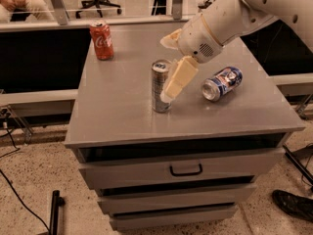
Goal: Move redbull can near coke can
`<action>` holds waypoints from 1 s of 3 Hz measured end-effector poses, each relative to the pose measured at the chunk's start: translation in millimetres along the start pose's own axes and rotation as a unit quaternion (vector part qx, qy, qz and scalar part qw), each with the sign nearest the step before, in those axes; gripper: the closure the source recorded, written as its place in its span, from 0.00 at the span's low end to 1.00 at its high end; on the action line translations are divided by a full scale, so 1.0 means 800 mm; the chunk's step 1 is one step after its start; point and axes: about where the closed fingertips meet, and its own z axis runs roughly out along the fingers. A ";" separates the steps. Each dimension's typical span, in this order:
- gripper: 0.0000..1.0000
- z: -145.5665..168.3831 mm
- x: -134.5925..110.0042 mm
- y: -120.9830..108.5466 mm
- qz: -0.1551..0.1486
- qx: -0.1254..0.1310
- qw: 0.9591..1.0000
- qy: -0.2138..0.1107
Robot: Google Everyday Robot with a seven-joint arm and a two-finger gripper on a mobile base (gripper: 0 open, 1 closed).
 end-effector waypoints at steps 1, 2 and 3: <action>0.16 0.002 -0.001 0.001 -0.001 -0.002 1.000 0.000; 0.39 0.004 -0.002 0.001 -0.002 -0.003 1.000 0.000; 0.63 0.006 -0.004 0.002 -0.003 -0.005 1.000 0.000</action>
Offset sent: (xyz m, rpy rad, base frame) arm -0.0004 0.0018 -0.0006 -0.0002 0.0011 0.0033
